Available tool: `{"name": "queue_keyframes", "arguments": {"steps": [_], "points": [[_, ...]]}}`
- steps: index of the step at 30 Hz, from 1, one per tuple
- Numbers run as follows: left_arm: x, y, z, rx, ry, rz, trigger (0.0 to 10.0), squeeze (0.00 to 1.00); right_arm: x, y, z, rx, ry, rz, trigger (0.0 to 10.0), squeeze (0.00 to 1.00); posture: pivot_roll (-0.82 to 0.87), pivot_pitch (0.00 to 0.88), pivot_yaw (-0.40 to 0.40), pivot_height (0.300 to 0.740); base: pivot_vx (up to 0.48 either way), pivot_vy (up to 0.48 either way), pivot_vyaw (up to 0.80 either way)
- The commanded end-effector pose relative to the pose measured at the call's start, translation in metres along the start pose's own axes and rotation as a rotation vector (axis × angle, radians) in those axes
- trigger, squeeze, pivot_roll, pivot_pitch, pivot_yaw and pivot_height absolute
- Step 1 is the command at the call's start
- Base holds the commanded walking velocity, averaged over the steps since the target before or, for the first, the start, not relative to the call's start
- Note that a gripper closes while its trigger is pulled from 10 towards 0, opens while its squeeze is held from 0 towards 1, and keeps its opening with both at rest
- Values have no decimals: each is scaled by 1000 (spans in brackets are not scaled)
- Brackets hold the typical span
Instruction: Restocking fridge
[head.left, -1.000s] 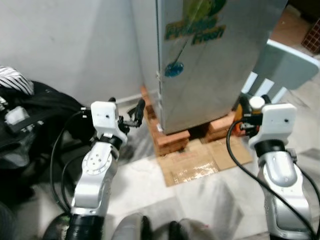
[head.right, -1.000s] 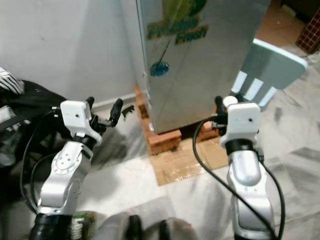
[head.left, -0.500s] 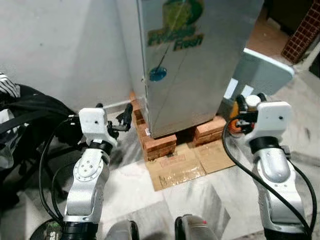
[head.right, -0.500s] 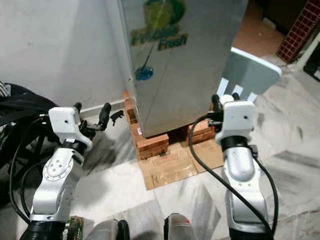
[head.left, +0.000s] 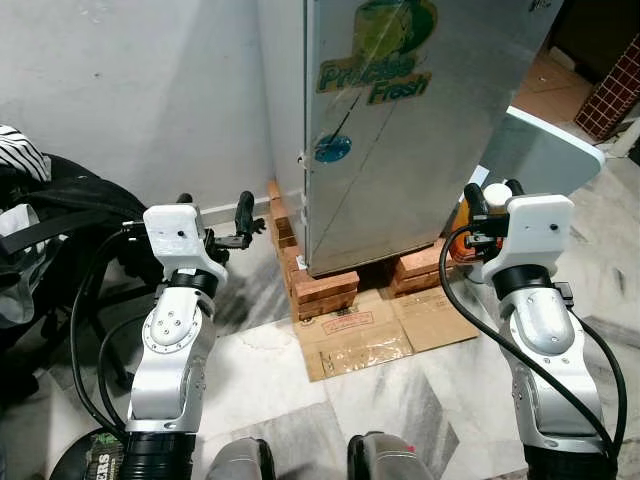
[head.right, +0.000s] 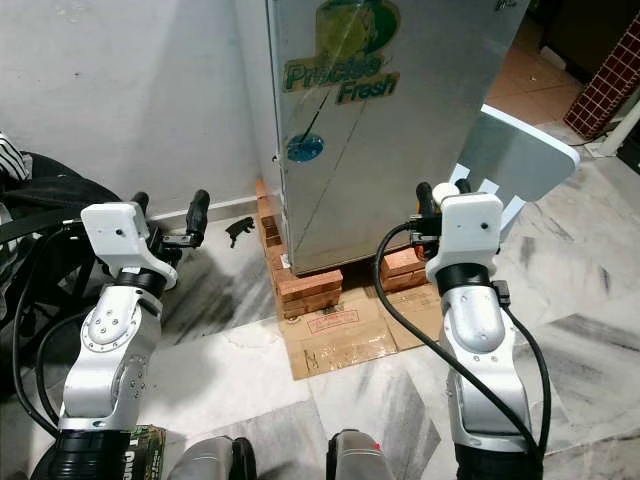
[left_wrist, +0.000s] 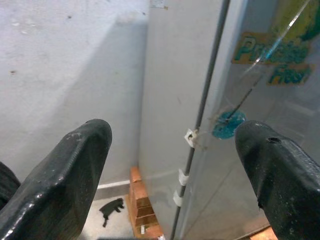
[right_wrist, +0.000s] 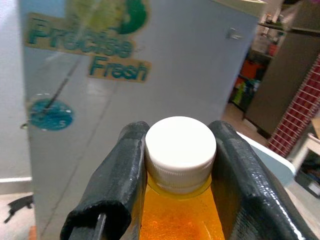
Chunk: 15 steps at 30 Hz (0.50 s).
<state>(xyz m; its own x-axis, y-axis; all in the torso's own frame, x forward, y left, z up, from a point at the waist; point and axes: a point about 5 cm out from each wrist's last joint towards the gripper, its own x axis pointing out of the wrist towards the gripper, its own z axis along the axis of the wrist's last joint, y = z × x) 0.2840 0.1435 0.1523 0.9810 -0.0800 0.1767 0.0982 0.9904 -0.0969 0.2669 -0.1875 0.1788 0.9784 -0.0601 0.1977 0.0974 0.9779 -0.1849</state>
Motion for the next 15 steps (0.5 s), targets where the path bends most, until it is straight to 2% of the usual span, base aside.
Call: {"name": "queue_keyframes", "arguments": {"steps": [1, 6, 7, 11, 15], "points": [[-5, 2, -2, 11, 24, -16, 10000, 0, -4, -6, 6, 2, -23, -30, 10000, 0, -109, 84, 14, 740, 0, 0, 0], [-16, 7, -3, 37, 49, -26, 10000, 0, -13, -10, -2, -17, 10, -28, 10000, 0, -106, 85, 24, 740, 0, 0, 0], [-24, 14, -8, 49, 77, -12, 10000, 0, -19, -11, -8, -24, 34, -20, 10000, 0, -104, 85, 25, 740, 0, 0, 0], [-37, 26, -17, 59, 123, 20, 10000, 0, -29, -12, -16, -27, 68, -13, 10000, 0, -99, 87, 27, 740, 0, 0, 0], [-42, 28, -21, 68, 145, 18, 10000, 0, -34, -11, -22, -24, 95, -16, 10000, 0, -95, 88, 33, 740, 0, 0, 0]]}}
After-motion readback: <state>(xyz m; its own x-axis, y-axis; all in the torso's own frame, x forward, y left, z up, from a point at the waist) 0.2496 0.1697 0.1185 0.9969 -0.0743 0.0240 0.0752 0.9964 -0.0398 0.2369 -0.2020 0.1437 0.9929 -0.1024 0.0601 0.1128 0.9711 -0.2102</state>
